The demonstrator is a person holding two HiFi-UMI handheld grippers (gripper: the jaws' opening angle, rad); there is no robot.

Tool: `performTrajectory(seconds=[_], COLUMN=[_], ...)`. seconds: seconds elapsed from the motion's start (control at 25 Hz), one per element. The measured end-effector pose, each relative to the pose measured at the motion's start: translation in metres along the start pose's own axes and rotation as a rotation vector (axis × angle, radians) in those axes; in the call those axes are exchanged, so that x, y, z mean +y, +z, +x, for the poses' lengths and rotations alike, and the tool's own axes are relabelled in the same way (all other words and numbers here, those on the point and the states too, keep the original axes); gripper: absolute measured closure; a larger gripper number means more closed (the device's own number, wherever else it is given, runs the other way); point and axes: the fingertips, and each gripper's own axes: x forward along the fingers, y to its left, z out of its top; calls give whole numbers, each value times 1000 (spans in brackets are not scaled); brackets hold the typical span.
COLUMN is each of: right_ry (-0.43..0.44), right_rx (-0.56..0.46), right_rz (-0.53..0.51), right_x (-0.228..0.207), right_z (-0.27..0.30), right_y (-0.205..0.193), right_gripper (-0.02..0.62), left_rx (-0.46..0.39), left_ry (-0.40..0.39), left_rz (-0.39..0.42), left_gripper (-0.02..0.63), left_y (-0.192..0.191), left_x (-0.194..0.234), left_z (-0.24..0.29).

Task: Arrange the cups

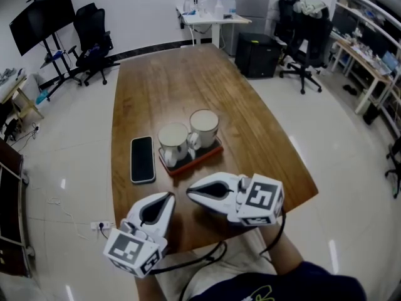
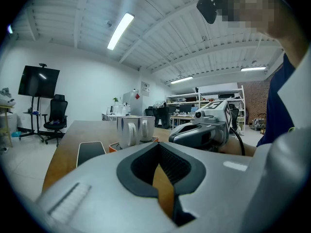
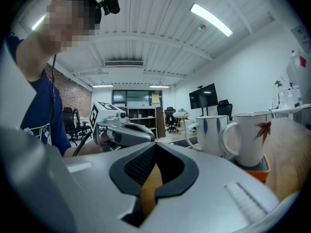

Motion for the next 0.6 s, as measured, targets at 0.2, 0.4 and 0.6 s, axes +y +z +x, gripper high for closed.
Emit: performTrajectory(seconds=[0.2, 0.4, 0.6], right_ry=[0, -1, 0], right_rx=[4, 2, 4], right_rz=[1, 2, 0], right_x=[0, -1, -1], right_z=[0, 0, 0], right_y=[-1, 0, 0], right_gripper=[589, 589, 589], left_rx=[2, 0, 0], left_ry=[7, -1, 0], left_rz=[9, 4, 6], left_gripper=[603, 603, 603], left_y=[0, 0, -1], left_x=[2, 1, 1], left_z=[0, 0, 0])
